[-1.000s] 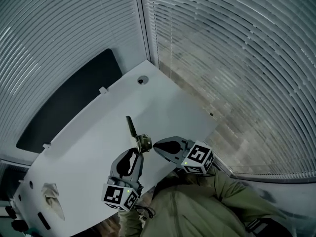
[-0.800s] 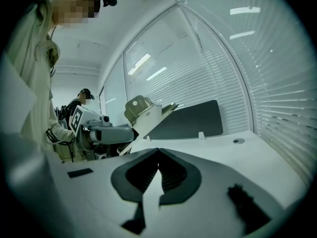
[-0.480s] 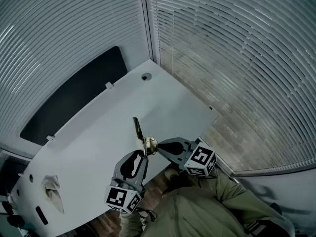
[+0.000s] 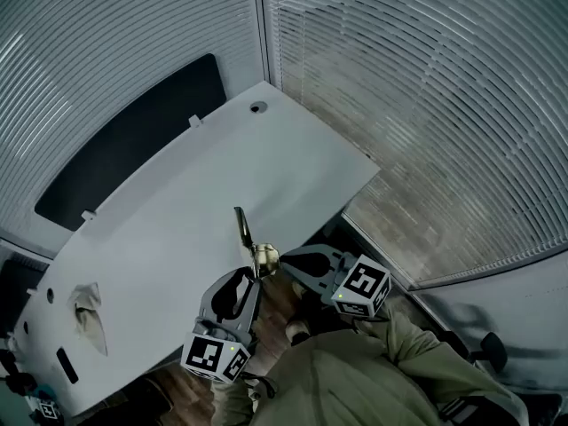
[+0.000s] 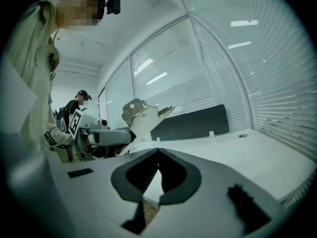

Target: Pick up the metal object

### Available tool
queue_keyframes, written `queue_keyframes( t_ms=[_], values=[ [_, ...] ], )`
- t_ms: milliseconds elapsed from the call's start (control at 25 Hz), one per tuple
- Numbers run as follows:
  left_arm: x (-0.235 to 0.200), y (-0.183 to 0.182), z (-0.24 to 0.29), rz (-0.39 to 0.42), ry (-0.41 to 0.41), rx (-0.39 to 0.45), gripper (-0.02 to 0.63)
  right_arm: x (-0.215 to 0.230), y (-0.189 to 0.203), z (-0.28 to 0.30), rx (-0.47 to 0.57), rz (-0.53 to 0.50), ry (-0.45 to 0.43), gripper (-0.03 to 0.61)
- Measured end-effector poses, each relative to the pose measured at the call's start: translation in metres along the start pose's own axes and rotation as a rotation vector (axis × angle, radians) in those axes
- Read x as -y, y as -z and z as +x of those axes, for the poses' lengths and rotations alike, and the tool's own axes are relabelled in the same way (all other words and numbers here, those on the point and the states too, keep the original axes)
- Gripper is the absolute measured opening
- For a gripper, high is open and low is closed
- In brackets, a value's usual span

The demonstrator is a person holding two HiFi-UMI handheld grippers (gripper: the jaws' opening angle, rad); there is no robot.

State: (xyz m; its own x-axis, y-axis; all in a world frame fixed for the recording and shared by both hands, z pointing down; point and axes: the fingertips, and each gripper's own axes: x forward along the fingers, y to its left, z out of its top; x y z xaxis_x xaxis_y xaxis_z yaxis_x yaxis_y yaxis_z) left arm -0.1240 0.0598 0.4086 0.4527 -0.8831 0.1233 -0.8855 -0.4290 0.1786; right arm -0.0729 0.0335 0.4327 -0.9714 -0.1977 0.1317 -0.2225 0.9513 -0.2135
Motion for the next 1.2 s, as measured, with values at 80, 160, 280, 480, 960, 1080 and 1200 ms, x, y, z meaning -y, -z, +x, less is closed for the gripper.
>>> queue_keyframes(
  t_ms=[80, 160, 280, 480, 960, 1080, 1200],
  values=[
    [0.012, 0.002, -0.005, 0.003, 0.01, 0.003, 0.123, -0.01, 0.001, -0.009, 0.006, -0.007, 0.001, 0.005],
    [0.022, 0.0, -0.006, 0.009, 0.016, 0.012, 0.122, -0.015, -0.001, -0.016, 0.01, -0.022, -0.001, 0.005],
    [0.03, -0.01, -0.007, 0.023, 0.017, 0.033, 0.121, -0.018, -0.011, -0.024, 0.018, -0.05, -0.006, 0.004],
    [0.038, -0.028, -0.009, 0.036, -0.003, 0.064, 0.122, -0.02, -0.027, -0.035, 0.035, -0.081, -0.011, 0.004],
    [0.039, -0.026, -0.008, 0.032, -0.014, 0.052, 0.122, -0.019, -0.031, -0.031, 0.027, -0.085, -0.041, 0.003],
    [0.039, -0.032, -0.012, 0.028, -0.021, 0.065, 0.121, -0.024, -0.038, -0.03, 0.02, -0.097, -0.049, 0.003],
    [0.048, -0.036, -0.011, 0.03, -0.03, 0.073, 0.112, -0.026, -0.046, -0.039, 0.029, -0.105, -0.058, 0.005]
  ],
)
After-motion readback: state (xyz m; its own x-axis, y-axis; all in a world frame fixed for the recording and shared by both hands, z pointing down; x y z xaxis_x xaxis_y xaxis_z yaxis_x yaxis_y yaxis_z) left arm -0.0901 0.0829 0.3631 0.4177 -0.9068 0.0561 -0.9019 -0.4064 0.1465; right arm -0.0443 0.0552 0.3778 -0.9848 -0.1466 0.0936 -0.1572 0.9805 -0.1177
